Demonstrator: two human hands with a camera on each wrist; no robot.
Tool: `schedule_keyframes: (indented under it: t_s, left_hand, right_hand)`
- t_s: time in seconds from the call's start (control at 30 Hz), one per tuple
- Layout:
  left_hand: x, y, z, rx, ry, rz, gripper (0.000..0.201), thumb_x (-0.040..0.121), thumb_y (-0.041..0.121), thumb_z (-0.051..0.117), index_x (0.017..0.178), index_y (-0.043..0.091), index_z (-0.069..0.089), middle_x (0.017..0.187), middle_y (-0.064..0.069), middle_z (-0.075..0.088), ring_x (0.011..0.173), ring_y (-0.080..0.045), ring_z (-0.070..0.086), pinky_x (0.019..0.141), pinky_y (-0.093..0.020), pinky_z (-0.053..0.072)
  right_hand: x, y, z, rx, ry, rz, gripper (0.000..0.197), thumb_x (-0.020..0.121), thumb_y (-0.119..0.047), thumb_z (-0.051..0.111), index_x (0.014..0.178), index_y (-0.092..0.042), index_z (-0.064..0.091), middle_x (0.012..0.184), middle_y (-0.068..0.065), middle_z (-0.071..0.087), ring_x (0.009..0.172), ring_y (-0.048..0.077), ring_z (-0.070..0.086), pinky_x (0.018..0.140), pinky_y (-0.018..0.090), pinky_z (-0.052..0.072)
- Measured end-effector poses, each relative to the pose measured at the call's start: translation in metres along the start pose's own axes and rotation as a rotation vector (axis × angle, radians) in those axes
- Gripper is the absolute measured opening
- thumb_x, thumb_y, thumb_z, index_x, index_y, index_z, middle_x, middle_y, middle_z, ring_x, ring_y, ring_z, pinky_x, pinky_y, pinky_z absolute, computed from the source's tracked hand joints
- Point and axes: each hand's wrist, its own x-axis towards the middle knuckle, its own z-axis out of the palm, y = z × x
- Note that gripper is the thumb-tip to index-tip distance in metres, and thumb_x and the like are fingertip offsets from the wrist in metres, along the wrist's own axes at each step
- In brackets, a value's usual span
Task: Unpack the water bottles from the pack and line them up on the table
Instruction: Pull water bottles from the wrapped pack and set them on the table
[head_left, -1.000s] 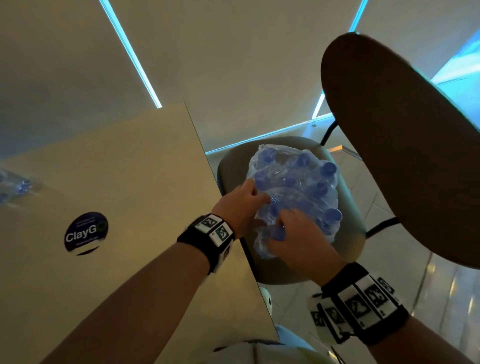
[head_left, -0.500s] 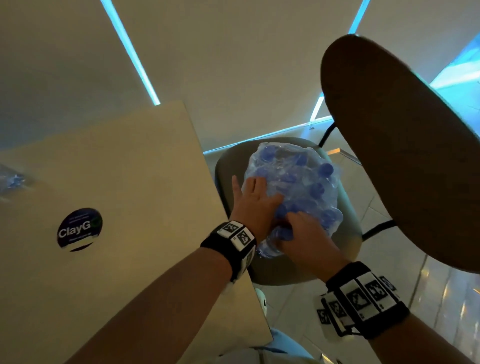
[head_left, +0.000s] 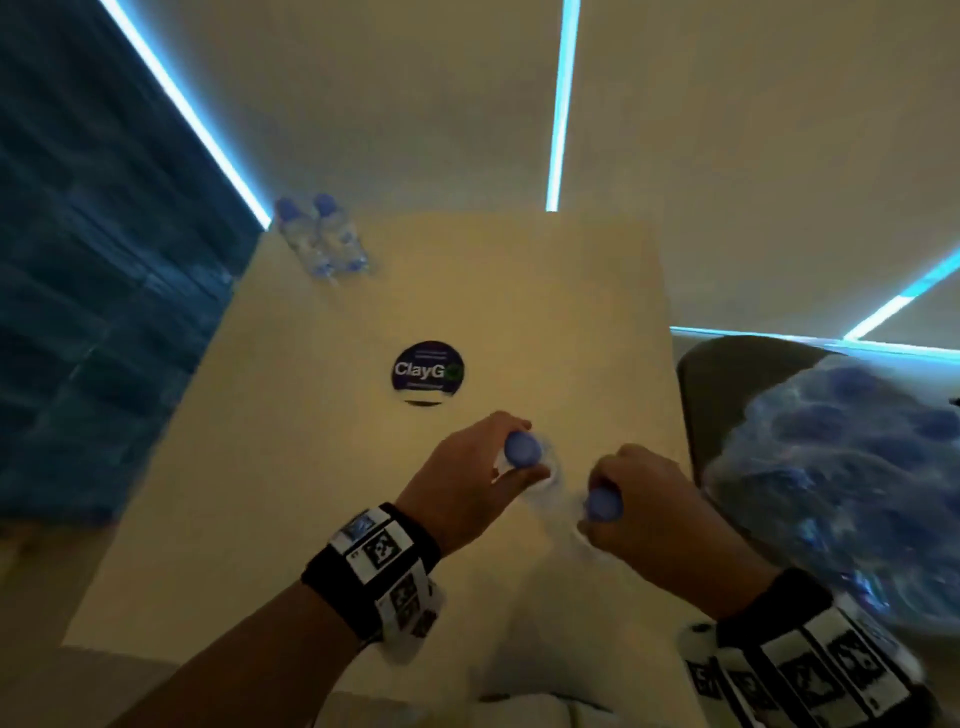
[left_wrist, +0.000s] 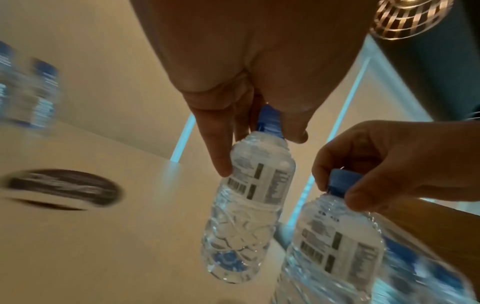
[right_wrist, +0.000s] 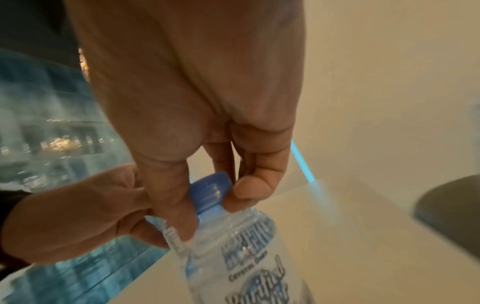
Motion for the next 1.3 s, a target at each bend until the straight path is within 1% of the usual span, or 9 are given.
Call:
schedule_keyframes:
  t_s: [0.13,0.3,0.6,0.7,0.83,0.97,1.07,1.13,1.3]
  left_hand:
    - [-0.034,-0.081,-0.097,0.054,0.193,-0.159,0.033,0.084,0.036,0.072,0.105,0.016,0.058,0.108,-0.003,0.069,0.096,-0.02,0.065,0.082,-0.045,0.054]
    - [-0.045,-0.162,-0.179,0.069,0.343,-0.304,0.033,0.077,0.036,0.074,0.098,0.015,0.06,0.097,-0.005,0.07,0.09,-0.023,0.065,0.08,-0.044,0.055]
    - [-0.034,-0.233,-0.214,0.027,0.353,-0.375,0.03,0.078,0.03,0.076,0.097,0.012,0.06,0.094,-0.007,0.07,0.087,-0.025,0.065,0.077,-0.042,0.054]
    - [-0.033,-0.235,-0.221,0.07,0.282,-0.348,0.041,0.074,0.042,0.078,0.1,0.017,0.059,0.103,-0.003,0.067,0.098,-0.022,0.064,0.084,-0.038,0.053]
    - [-0.038,-0.204,-0.233,0.325,0.309,-0.068,0.058,0.076,0.049,0.073,0.118,0.013,0.055,0.138,-0.007,0.047,0.126,-0.02,0.045,0.103,-0.026,0.034]
    - [-0.023,-0.137,-0.217,0.313,0.3,0.229,0.029,0.084,0.036,0.067,0.097,0.011,0.063,0.104,-0.004,0.063,0.097,-0.017,0.059,0.087,-0.022,0.044]
    - [0.001,-0.087,-0.169,0.186,0.073,0.292,0.025,0.088,0.038,0.063,0.084,0.013,0.063,0.078,0.002,0.063,0.072,-0.014,0.06,0.067,-0.029,0.05]
    - [0.029,-0.045,-0.101,0.204,-0.126,0.378,0.026,0.089,0.04,0.061,0.083,0.015,0.063,0.076,0.003,0.062,0.069,-0.014,0.057,0.064,-0.034,0.05]
    - [0.073,0.016,0.001,0.269,-0.422,0.471,0.019,0.091,0.034,0.061,0.086,0.017,0.066,0.08,0.003,0.064,0.071,-0.013,0.058,0.066,-0.038,0.051]
  right_hand:
    - [0.084,-0.09,0.054,0.021,0.038,-0.119,0.025,0.074,-0.027,0.072,0.09,-0.01,0.062,0.086,0.007,0.052,0.078,0.023,0.05,0.068,0.034,0.045]
    - [0.183,-0.18,0.103,-0.008,0.056,-0.156,0.024,0.075,-0.026,0.069,0.082,-0.003,0.066,0.082,0.014,0.061,0.085,0.028,0.056,0.067,0.028,0.034]
    - [0.267,-0.256,0.147,-0.021,0.039,-0.073,0.018,0.069,-0.022,0.066,0.071,-0.013,0.051,0.084,0.018,0.059,0.068,0.027,0.046,0.064,0.027,0.031]
    - [0.262,-0.256,0.146,-0.01,0.01,-0.044,0.025,0.073,-0.029,0.068,0.087,-0.011,0.056,0.092,0.013,0.053,0.078,0.028,0.05,0.067,0.03,0.034]
    - [0.221,-0.227,0.124,0.152,0.064,-0.049,0.064,0.076,-0.057,0.066,0.124,-0.018,0.049,0.112,0.005,0.049,0.093,0.021,0.055,0.078,0.031,0.046]
    - [0.158,-0.141,0.091,0.354,0.187,0.199,0.049,0.081,-0.061,0.058,0.11,-0.021,0.06,0.098,-0.004,0.06,0.083,0.01,0.058,0.063,0.021,0.042]
    - [0.098,-0.048,0.066,0.367,0.245,0.483,0.043,0.083,-0.056,0.059,0.103,-0.019,0.063,0.089,0.003,0.065,0.08,0.019,0.062,0.067,0.031,0.048]
    - [0.038,0.023,0.042,0.319,0.319,0.664,0.037,0.085,-0.044,0.064,0.106,-0.013,0.062,0.088,0.007,0.065,0.081,0.023,0.062,0.073,0.035,0.049]
    - [-0.031,0.107,0.014,0.009,0.47,0.786,0.024,0.091,-0.027,0.054,0.111,-0.014,0.057,0.107,0.013,0.064,0.098,0.032,0.061,0.085,0.045,0.05]
